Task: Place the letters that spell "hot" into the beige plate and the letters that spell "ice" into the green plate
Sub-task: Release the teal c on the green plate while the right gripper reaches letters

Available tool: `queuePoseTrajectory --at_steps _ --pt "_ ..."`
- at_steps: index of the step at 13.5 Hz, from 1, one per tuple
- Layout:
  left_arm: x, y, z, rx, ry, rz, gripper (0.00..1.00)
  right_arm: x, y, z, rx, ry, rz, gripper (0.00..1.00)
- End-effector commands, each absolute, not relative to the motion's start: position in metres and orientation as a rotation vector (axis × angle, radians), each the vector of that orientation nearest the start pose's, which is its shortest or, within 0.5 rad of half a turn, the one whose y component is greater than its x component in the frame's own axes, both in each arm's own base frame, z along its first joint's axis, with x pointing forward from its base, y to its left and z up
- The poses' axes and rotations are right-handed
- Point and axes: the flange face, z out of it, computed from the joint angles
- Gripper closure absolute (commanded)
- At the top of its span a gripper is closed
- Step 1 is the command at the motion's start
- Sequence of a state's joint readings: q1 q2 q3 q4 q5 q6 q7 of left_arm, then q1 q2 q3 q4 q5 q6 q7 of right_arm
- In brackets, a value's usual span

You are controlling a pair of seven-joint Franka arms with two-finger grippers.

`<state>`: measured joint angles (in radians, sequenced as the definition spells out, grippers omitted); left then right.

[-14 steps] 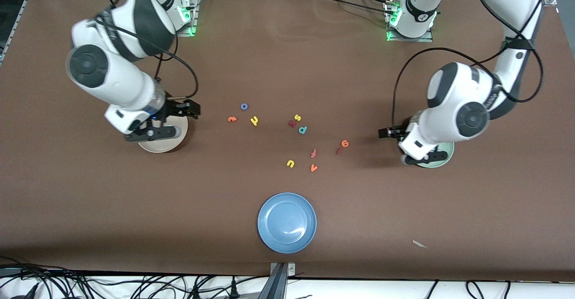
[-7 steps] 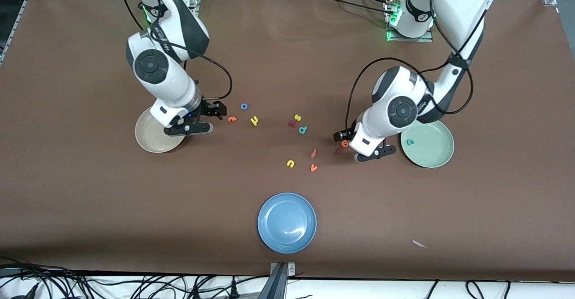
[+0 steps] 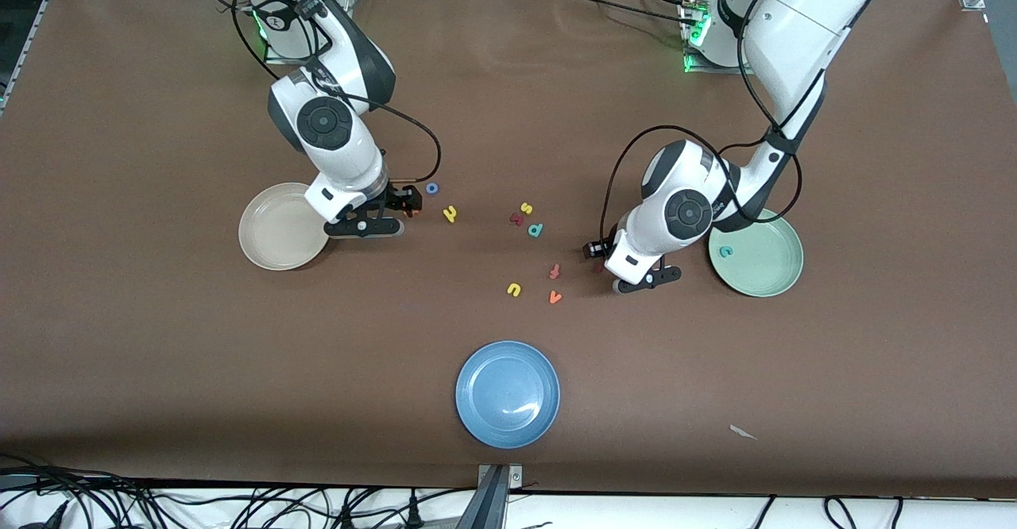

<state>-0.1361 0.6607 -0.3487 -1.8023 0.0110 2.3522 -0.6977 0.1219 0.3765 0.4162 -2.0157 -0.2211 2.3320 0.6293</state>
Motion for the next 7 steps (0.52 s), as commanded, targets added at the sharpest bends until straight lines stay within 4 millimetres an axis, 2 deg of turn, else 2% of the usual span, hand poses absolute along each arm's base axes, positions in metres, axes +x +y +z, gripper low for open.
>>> queuePoseTrajectory --at_steps 1,7 --pt "0.581 -0.288 0.192 -3.214 -0.395 0.245 0.34 0.512 0.3 0.259 -3.139 -0.028 -0.018 0.0" --pt "0.578 -0.29 0.181 -3.205 -0.387 0.264 0.37 0.484 0.3 0.221 -3.086 -0.051 -0.051 0.0"
